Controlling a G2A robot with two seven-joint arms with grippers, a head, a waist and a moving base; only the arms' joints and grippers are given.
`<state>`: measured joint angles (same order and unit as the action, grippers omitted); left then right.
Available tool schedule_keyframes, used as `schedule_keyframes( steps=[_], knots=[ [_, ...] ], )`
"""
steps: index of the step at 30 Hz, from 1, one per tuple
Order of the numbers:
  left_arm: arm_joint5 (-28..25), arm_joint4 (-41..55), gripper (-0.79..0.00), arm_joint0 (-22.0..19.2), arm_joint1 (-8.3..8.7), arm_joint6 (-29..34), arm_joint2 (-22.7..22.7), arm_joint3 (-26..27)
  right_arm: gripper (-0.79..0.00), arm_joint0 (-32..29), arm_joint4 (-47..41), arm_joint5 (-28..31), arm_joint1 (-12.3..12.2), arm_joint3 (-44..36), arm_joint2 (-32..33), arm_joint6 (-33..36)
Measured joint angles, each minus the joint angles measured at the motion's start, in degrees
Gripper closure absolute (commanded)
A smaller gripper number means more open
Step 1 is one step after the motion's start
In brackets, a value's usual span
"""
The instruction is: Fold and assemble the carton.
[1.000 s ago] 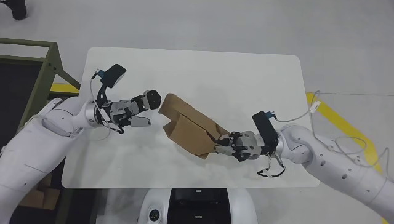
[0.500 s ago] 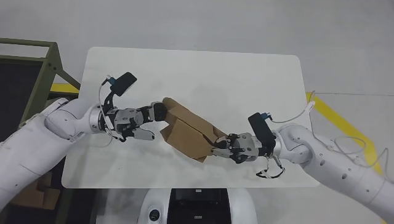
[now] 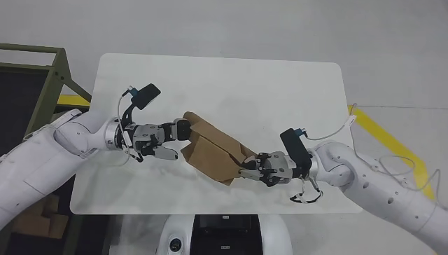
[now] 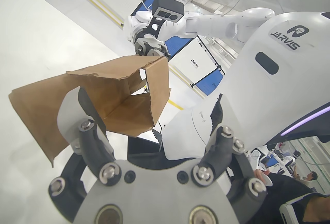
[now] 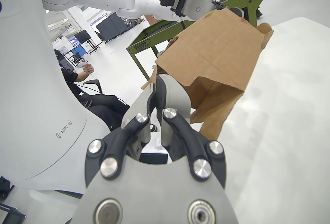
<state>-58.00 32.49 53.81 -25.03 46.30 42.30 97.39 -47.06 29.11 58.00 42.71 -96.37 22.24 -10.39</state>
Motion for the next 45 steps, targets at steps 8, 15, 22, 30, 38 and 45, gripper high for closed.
schedule_keyframes(
  steps=[8, 15, 22, 30, 38, 45],
  knots=[
    [0.0, -1.6, -0.785, -2.9, -0.09, 0.0, -4.7, 0.7, 0.000, -0.4, -0.3, 0.0, 0.3, 0.2, 0.6, 0.5],
    [0.0, -1.6, -0.785, -5.9, 0.21, 0.0, -8.6, 0.3, 0.000, -0.9, 0.0, 0.0, 0.2, -0.1, 1.4, 0.6],
    [0.0, -1.0, -0.785, -8.4, 0.21, 0.0, -11.3, 0.5, 0.000, -1.4, -0.1, 0.0, 0.2, -0.1, 1.8, 1.0],
    [0.0, -1.5, -0.785, -11.2, 0.32, 0.0, -14.5, 1.1, 0.000, -1.7, -0.4, 0.0, 0.3, -0.2, 2.2, 1.6],
    [0.0, -0.6, -0.785, -13.4, 0.10, 0.0, -17.3, 1.1, 0.000, -1.8, -0.7, 0.0, 0.5, -0.2, 2.4, 2.1],
    [0.0, 0.4, -0.785, -15.2, -0.63, 0.0, -19.7, 0.5, 0.000, -1.8, -0.8, 0.0, 0.7, -0.1, 2.5, 2.5]
  ],
)
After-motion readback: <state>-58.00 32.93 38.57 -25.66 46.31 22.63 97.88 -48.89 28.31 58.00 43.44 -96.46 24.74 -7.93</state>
